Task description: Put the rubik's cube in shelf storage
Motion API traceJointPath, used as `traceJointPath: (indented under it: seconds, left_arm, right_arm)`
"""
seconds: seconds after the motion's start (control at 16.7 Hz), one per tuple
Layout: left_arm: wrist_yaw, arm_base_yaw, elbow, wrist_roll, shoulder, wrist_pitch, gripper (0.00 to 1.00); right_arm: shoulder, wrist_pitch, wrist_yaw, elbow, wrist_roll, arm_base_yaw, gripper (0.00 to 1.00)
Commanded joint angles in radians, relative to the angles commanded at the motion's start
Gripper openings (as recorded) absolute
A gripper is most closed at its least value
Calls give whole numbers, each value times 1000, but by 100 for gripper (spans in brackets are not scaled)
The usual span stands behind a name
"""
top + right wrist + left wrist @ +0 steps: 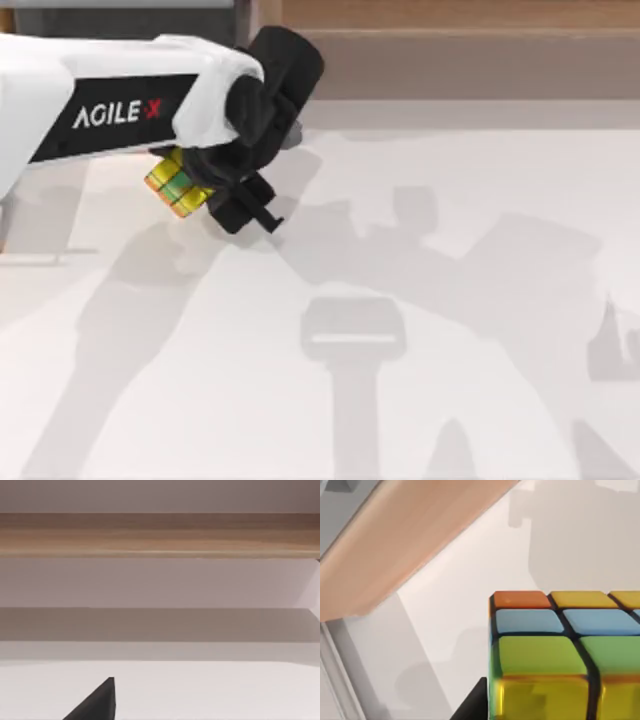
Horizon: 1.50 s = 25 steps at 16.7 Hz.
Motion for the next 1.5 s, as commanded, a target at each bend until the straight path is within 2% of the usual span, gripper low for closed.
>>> traceJointPath:
  seconds: [0.48,0.9,1.14,1.5]
  left_arm:
    - [-103,-223,-52,-58,123,797,0]
    - [-169,-305,-7,-109,205,1391,0]
    - [-193,-308,22,-129,227,1583,0]
    - [-198,-306,28,-132,231,1618,0]
  right_arm:
    - [0,0,0,0,0,0,100]
    - [0,0,0,0,0,0,100]
    - [0,0,0,0,0,0,100]
    - [0,0,0,0,0,0,100]
